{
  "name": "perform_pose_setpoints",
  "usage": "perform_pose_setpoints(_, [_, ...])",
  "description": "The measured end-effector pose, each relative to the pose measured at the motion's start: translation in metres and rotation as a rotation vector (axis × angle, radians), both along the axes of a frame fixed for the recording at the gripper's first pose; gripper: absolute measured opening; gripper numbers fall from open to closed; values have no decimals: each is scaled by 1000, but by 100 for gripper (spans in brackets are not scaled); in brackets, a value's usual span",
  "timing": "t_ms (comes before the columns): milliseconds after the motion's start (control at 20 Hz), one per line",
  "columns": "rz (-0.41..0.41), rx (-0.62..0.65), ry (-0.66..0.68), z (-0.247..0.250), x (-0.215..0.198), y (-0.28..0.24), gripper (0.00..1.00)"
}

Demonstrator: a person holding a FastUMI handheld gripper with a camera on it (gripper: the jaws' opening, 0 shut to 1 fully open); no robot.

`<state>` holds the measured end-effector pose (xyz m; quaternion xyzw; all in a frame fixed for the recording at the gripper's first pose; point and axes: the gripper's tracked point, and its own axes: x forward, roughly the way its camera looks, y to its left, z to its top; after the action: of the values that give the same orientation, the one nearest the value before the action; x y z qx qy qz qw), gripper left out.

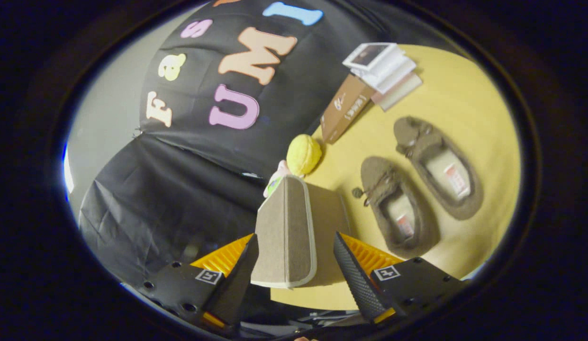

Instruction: Open the storage box then place both shoes into the box .Put the left shoe in first, then the right shoe, with the right side of both shoes facing outward in a uniform manner.

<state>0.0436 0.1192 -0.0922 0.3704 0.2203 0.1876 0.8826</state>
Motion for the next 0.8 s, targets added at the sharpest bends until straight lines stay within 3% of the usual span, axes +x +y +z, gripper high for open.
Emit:
perform_pose_setpoints(250, [74, 66, 110, -37, 4, 27, 100])
perform_pose_setpoints(700, [151, 397, 227, -50, 11, 59, 98])
perform_pose_setpoints(800, [141, 423, 234, -54, 12, 59, 86])
